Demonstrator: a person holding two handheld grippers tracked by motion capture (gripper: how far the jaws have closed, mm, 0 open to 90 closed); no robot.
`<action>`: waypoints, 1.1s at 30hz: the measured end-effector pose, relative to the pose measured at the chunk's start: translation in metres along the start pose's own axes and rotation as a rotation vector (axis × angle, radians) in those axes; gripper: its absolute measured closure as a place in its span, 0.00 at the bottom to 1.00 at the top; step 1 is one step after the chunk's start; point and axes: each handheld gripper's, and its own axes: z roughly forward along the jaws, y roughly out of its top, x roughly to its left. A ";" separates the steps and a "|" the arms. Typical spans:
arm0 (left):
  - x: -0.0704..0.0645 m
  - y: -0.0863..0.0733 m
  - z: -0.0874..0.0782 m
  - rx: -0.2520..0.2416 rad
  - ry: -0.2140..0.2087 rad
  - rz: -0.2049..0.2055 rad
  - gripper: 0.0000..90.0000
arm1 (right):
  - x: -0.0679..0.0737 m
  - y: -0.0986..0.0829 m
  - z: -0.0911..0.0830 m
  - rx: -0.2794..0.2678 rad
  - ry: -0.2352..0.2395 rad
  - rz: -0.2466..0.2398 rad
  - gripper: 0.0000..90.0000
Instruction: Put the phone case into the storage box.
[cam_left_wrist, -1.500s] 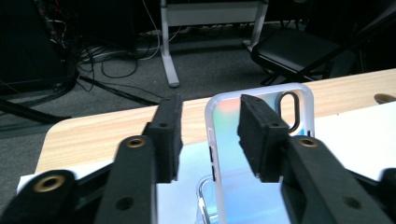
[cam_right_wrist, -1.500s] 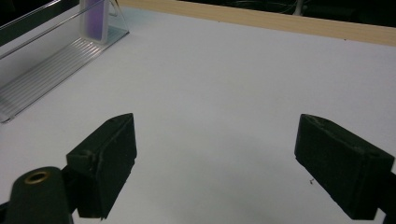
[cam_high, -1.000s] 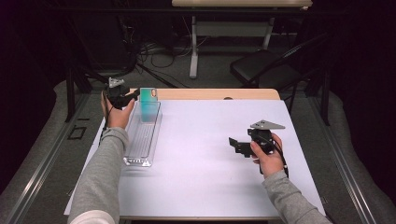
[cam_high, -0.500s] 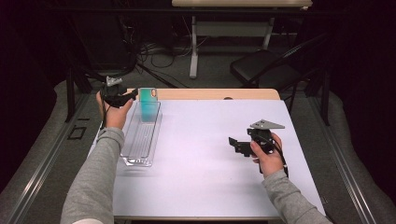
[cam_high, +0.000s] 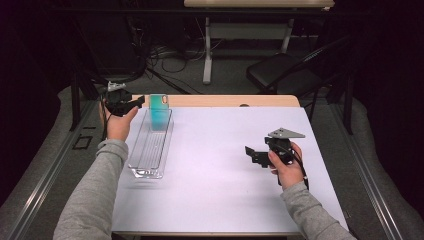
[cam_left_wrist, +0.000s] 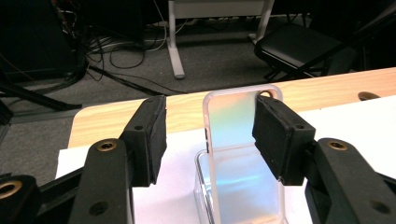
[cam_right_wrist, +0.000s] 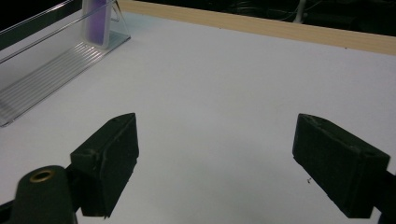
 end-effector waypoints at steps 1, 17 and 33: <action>0.000 0.001 -0.003 0.000 -0.002 0.001 0.50 | 0.000 0.000 0.000 -0.001 0.000 0.001 0.16; -0.009 -0.004 -0.026 -0.011 -0.035 0.067 0.50 | 0.001 0.000 0.000 -0.008 0.003 -0.009 0.16; -0.018 -0.013 -0.049 -0.022 -0.118 0.044 0.51 | 0.000 0.000 -0.003 -0.018 0.003 -0.002 0.16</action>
